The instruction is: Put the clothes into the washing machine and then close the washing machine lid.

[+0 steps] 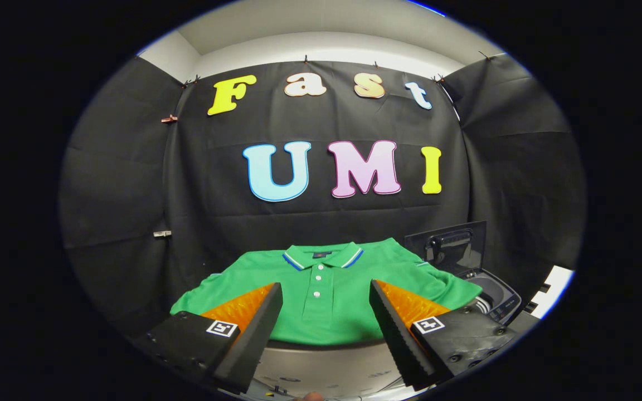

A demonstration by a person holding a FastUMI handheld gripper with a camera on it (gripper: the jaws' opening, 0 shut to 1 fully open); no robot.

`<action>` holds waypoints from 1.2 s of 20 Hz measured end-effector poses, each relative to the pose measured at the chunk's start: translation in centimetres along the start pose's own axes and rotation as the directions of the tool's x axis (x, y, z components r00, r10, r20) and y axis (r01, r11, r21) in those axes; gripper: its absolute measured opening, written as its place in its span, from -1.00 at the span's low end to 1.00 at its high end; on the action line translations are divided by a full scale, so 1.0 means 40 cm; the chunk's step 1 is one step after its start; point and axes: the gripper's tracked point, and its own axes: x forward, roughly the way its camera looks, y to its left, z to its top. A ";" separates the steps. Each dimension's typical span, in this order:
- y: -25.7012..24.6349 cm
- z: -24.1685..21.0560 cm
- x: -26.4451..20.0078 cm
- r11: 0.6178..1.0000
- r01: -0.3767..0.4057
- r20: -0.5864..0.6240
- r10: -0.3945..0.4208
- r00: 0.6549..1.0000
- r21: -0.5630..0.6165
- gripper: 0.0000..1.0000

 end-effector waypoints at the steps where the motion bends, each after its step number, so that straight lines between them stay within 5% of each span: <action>1: -0.001 0.011 0.019 1.000 0.000 -0.003 0.000 1.000 0.010 0.97; 7: -0.001 0.055 0.156 1.000 0.023 -0.080 -0.022 0.997 0.014 0.97; 12: 0.009 0.006 0.260 1.000 0.015 -0.261 -0.020 0.965 -0.023 0.97; 19: 0.014 -0.070 0.327 0.995 -0.038 -0.475 -0.009 0.880 -0.090 0.98; 24: 0.004 -0.171 0.346 0.994 -0.047 -0.659 -0.032 0.751 -0.102 0.98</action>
